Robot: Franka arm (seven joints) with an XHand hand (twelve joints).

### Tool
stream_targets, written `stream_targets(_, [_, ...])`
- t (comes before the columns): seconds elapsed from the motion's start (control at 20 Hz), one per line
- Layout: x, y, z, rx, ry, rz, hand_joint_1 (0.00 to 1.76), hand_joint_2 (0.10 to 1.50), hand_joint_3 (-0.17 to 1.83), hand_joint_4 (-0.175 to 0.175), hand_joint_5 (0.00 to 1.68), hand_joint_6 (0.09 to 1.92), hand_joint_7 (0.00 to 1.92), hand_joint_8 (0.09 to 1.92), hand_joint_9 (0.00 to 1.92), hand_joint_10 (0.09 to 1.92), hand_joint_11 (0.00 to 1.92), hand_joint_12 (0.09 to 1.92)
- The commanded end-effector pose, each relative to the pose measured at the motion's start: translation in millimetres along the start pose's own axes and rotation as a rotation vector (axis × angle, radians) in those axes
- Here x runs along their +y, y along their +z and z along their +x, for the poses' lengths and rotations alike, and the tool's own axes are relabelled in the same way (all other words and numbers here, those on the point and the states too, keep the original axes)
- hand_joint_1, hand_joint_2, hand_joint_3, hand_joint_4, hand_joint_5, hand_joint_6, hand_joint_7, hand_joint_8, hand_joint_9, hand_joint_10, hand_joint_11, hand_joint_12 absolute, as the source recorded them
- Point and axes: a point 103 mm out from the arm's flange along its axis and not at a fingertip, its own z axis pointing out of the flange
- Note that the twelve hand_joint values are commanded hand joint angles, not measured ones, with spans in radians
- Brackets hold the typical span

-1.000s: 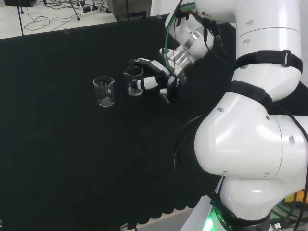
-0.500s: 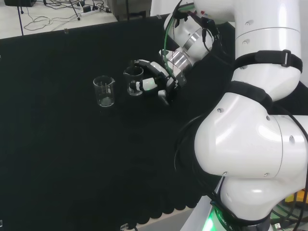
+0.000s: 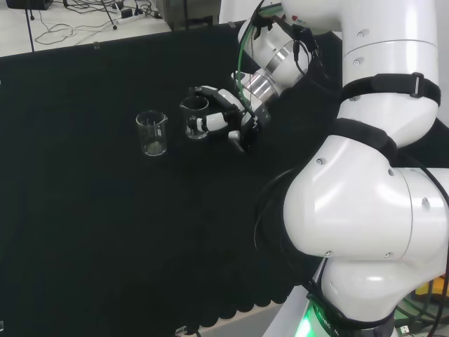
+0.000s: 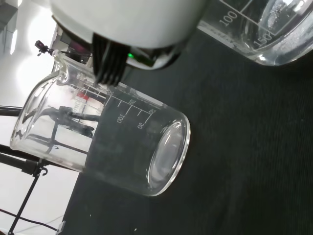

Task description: Pick up the beaker on the right.

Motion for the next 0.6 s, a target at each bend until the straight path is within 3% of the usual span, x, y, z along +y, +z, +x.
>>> stream_targets(0.05, [1.4,1.2,0.6,-0.003,0.006,-0.002,1.07,0.48,0.74,-0.043,0.40,0.64,0.30,0.73,0.40,0.61,0.00,1.35])
stream_targets(0.2, [2.3,2.5,-0.5,-0.005,0.020,-0.005,1.07,0.50,0.73,-0.042,0.45,0.85,0.32,0.73,0.42,0.61,0.01,1.35])
stream_targets(0.4, [3.7,3.5,-1.1,0.001,0.027,-0.024,1.12,0.55,0.74,-0.045,0.65,1.08,0.40,0.74,0.49,0.62,0.07,1.35])
stream_targets(0.45, [4.6,3.0,-0.4,-0.001,0.030,-0.032,1.12,0.66,0.66,-0.046,0.78,1.09,0.46,0.75,0.53,0.62,0.11,1.35])
stream_targets(0.55, [7.0,0.7,1.9,-0.003,0.043,-0.044,1.14,0.81,0.55,-0.113,0.93,1.08,0.63,0.80,0.68,0.63,0.29,1.30])
stream_targets(0.6, [7.8,-1.3,3.2,0.008,0.051,-0.067,1.18,0.90,0.42,-0.142,0.93,1.11,0.75,0.93,0.76,0.68,0.47,1.23])
